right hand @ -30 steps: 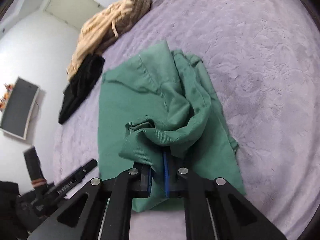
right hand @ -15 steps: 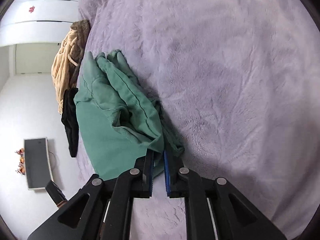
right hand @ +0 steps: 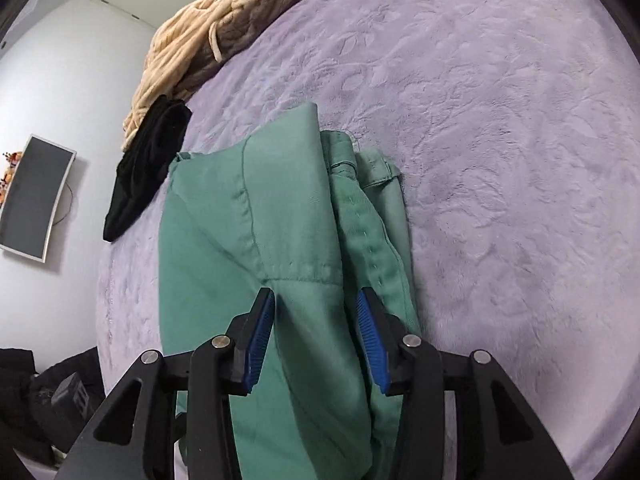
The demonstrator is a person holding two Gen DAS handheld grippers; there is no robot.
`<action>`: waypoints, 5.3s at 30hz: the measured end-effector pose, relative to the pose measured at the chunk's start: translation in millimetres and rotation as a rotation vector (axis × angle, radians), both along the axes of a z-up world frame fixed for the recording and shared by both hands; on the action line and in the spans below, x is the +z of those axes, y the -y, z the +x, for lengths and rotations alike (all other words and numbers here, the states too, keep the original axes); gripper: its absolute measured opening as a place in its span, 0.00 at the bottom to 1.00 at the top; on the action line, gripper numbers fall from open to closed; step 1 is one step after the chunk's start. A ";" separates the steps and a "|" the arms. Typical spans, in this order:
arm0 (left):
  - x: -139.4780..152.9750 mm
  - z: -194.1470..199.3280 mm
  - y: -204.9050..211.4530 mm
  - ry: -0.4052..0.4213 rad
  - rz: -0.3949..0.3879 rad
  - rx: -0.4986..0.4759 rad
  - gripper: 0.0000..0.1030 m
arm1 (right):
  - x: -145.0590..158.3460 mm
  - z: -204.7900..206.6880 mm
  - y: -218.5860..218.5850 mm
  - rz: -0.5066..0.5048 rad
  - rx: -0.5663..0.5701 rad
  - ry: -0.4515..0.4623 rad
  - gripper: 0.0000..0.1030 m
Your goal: Fold small clothes
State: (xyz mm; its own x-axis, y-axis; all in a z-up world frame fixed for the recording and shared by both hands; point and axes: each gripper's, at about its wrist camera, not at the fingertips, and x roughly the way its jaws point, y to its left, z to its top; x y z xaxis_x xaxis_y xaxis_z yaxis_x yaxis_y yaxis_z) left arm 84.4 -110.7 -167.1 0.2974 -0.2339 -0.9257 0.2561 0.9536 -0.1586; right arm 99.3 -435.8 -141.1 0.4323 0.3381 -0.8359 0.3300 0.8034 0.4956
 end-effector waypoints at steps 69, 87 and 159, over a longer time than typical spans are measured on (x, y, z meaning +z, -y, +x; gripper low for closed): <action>3.6 23.1 28.8 -0.084 0.136 -0.030 0.99 | 25.0 -122.3 26.9 0.035 -0.099 -0.055 0.61; 6.6 67.8 28.7 -0.066 0.113 -0.017 0.99 | 23.0 -88.1 31.1 0.019 -0.031 -0.033 0.72; 42.7 -14.4 -148.4 -0.144 -0.278 -0.073 0.52 | -23.6 -89.1 -193.0 0.594 0.104 0.029 0.25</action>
State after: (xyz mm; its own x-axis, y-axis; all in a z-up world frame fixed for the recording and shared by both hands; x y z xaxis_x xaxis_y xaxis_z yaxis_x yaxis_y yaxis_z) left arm 69.9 37.8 -124.4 0.1414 -0.4996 -0.8546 0.2786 0.8485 -0.4499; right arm 10.2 -242.9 -164.7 0.3917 0.7851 -0.4797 0.2441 0.4140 0.8769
